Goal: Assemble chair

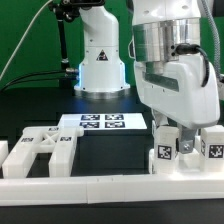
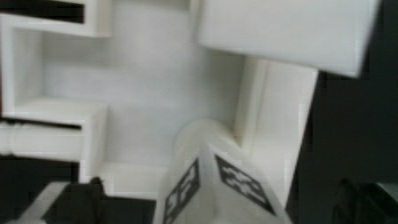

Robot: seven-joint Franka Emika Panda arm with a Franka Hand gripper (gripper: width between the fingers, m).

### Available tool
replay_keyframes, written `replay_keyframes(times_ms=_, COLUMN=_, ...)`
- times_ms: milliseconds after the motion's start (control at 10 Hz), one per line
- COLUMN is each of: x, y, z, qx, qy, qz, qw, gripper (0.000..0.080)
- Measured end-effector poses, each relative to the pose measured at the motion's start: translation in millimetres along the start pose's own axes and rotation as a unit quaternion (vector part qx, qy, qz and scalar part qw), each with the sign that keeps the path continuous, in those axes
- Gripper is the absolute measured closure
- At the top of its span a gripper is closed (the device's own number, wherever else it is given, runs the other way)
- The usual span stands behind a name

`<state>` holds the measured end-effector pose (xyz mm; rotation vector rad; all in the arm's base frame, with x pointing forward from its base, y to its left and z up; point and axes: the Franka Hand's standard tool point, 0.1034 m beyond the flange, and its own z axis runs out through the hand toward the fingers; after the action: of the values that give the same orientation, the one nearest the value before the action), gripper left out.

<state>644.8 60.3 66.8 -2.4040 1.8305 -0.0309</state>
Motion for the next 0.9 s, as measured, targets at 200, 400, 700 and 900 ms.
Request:
replay_keyframes(times_ms=200, x=0.6, y=0.2, z=0.1, qx=0.000, qy=0.000, qz=-0.063, qw=0.998, gripper=0.0151)
replay_keyframes(times_ms=400, x=3.8, y=-2.1, z=-0.9, qx=-0.003, qy=0.007, qz=-0.200, qw=0.980, gripper=0.0150)
replay_keyframes(times_ms=700, x=8.7, y=-1.1, z=0.9, qx=0.000, qy=0.019, qz=-0.290, qw=0.957, gripper=0.0150)
replay_keyframes(times_ms=900, x=8.8, y=-1.1, z=1.0, qx=0.000, qy=0.019, qz=-0.278, qw=0.960, gripper=0.0398)
